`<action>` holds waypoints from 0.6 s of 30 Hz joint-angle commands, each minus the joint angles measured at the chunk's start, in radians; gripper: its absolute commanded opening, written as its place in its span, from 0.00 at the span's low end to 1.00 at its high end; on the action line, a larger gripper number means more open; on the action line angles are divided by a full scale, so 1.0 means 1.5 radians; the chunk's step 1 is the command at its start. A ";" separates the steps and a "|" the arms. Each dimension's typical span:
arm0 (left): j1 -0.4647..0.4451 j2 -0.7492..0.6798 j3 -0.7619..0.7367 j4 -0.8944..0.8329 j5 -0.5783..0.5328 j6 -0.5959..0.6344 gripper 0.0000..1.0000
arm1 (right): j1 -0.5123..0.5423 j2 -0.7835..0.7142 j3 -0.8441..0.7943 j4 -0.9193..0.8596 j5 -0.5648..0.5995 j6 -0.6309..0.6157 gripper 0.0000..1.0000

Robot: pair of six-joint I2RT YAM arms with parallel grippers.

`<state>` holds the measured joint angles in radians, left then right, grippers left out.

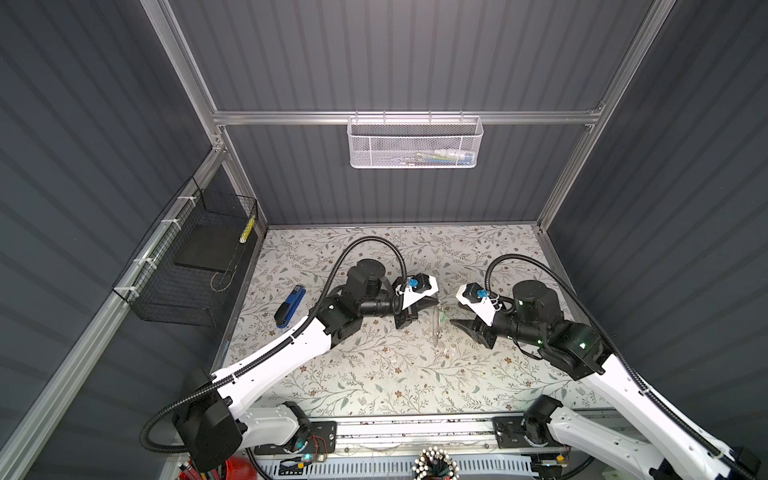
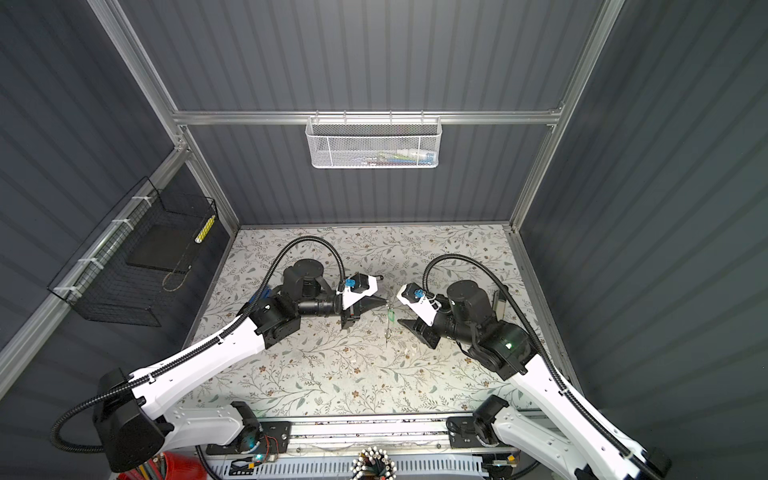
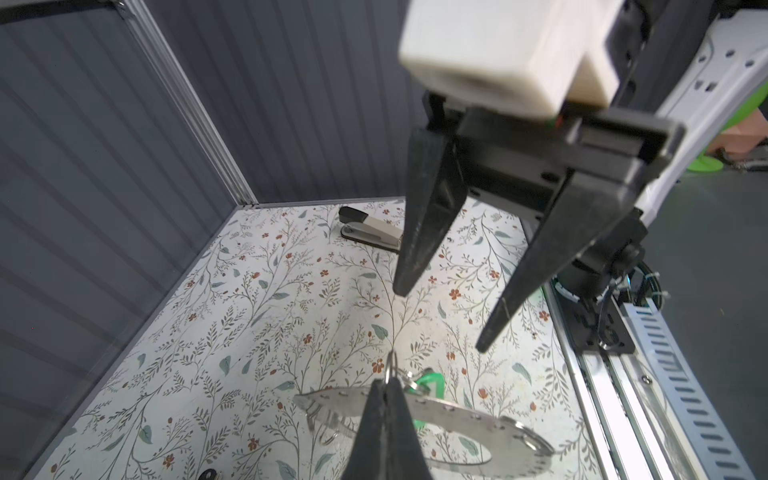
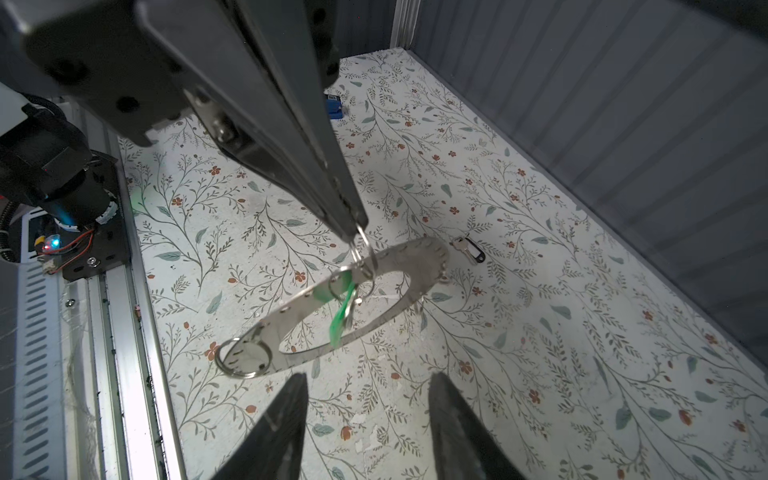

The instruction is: Put the keys on the keyring

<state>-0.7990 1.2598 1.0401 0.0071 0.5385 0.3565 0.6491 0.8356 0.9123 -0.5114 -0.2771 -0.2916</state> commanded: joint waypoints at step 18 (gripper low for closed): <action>0.020 -0.028 -0.041 0.192 0.018 -0.125 0.00 | 0.003 0.080 -0.004 0.207 -0.067 0.063 0.39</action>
<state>-0.7750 1.2419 0.9859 0.2379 0.5468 0.1913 0.6491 0.9623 0.8883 -0.2462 -0.3695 -0.2192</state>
